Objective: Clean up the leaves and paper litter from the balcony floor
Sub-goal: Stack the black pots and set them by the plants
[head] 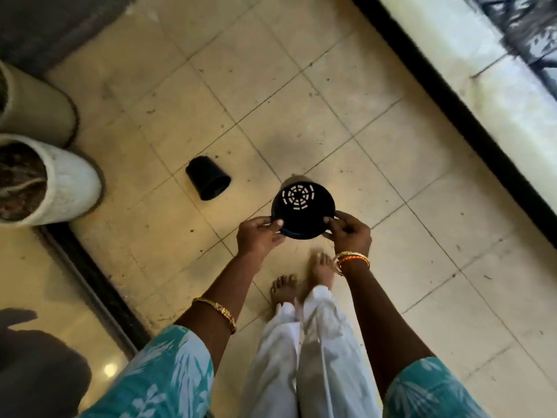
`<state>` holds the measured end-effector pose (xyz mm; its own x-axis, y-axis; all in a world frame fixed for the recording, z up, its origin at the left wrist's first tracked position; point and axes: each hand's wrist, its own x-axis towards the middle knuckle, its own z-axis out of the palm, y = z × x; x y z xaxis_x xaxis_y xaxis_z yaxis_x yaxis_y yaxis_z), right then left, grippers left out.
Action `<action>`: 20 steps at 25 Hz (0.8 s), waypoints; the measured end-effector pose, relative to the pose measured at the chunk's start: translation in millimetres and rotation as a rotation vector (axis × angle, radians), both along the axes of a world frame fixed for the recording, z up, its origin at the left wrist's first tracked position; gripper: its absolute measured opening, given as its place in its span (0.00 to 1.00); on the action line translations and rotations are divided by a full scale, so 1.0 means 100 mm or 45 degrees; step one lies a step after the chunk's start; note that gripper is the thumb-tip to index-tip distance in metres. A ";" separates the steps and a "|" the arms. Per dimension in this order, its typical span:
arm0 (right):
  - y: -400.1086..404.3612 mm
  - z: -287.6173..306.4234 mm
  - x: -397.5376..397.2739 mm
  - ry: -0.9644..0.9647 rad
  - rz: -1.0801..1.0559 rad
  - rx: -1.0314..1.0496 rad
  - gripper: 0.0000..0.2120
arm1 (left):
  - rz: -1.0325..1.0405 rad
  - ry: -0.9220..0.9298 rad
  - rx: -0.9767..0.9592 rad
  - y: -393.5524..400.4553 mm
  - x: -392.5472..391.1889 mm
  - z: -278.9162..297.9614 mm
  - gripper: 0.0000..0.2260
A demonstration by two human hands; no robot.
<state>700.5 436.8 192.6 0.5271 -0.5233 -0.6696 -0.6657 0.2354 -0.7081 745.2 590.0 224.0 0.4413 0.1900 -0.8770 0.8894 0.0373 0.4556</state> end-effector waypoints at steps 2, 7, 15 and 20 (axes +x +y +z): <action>-0.25 0.14 -0.25 -0.014 -0.171 0.049 0.11 | -0.130 -0.038 0.020 -0.27 -0.07 0.11 0.09; -1.06 0.27 -0.96 -0.062 -0.481 0.002 0.10 | -0.527 -0.118 0.025 -1.32 -0.38 0.24 0.05; -2.61 0.16 -2.82 0.055 -0.819 -0.100 0.08 | -1.040 -0.196 0.072 -3.37 -1.82 0.12 0.06; -3.54 0.17 -3.96 0.043 -1.100 -0.029 0.05 | -1.114 -0.087 0.050 -4.49 -2.86 0.04 0.07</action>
